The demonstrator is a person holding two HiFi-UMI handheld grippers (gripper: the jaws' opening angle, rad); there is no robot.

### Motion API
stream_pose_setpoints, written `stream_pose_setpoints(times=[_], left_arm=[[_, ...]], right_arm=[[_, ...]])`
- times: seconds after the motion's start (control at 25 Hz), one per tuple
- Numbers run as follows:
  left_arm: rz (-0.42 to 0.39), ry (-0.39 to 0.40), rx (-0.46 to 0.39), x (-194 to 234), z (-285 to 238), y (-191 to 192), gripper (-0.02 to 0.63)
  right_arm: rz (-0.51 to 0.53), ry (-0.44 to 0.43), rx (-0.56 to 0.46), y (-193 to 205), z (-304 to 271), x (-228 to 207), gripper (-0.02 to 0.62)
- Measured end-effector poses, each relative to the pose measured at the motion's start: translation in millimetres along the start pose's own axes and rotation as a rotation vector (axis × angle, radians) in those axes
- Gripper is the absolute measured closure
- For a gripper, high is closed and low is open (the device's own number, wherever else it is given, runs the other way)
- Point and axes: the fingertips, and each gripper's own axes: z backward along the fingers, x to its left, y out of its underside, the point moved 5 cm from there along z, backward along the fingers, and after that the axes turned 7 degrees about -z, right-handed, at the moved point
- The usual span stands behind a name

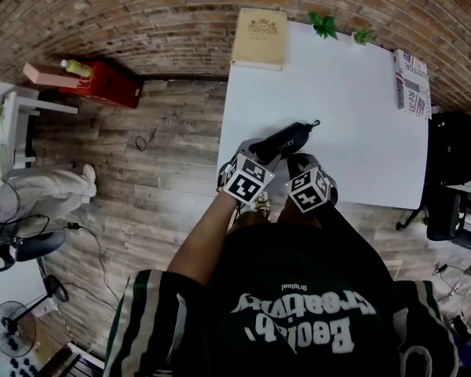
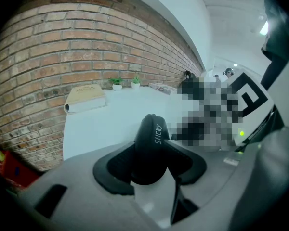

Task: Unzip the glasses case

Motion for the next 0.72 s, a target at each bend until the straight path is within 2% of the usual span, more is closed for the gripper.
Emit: stream_pose_setpoints(times=[0.72], left_arm=[[-0.008, 0.005, -0.005, 2, -1, -2, 0.416]], right_arm=[[-0.017, 0.035, 0.002, 3, 1, -19, 0.58]])
